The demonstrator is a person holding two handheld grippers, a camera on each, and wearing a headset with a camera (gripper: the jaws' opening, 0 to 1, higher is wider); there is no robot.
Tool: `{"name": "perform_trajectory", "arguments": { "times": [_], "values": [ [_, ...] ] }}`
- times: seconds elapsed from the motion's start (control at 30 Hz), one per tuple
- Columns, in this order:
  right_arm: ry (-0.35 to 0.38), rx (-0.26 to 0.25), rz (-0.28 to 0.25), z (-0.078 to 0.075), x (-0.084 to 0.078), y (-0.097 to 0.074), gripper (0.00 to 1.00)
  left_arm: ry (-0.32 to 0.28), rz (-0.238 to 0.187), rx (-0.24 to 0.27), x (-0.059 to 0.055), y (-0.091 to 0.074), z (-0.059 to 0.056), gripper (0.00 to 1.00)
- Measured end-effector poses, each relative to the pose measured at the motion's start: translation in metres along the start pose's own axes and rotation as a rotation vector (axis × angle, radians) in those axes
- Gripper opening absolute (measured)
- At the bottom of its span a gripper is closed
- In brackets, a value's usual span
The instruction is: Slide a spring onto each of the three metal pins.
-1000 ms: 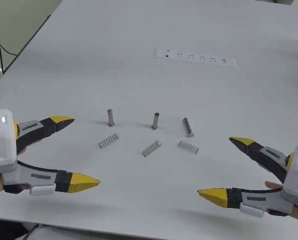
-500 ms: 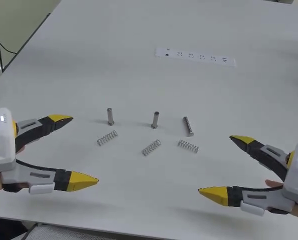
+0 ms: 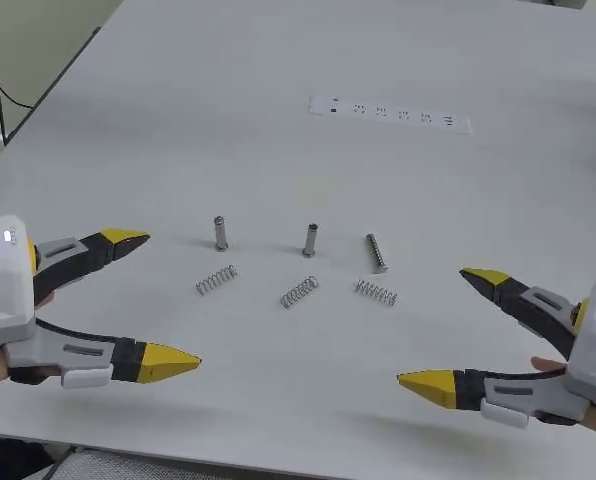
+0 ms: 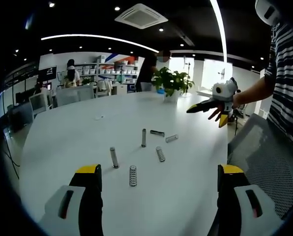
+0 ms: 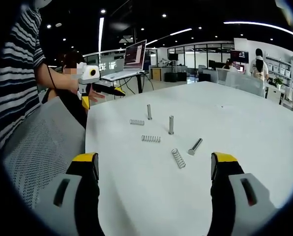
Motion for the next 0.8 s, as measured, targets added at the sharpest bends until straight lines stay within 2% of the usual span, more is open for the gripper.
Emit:
{"name": "perform_trajectory", "arguments": {
  "times": [0.8],
  "values": [
    [0.013,-0.006,0.005,-0.0008,0.0021,0.0016,0.95,-0.009,-0.015,0.009,-0.0004,-0.0017,0.0019,0.97]
  ]
}}
Point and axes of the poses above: the centre of the closed fingertips' face, and the gripper's own axes: y roughly forward along the fingers, z roughly to its left, x roughly out of its top, the point moved 7 cm from there along -y, roughly backward along the fingers, and after that the axes turned 3 degrees about -y, right-handed, at the moved point
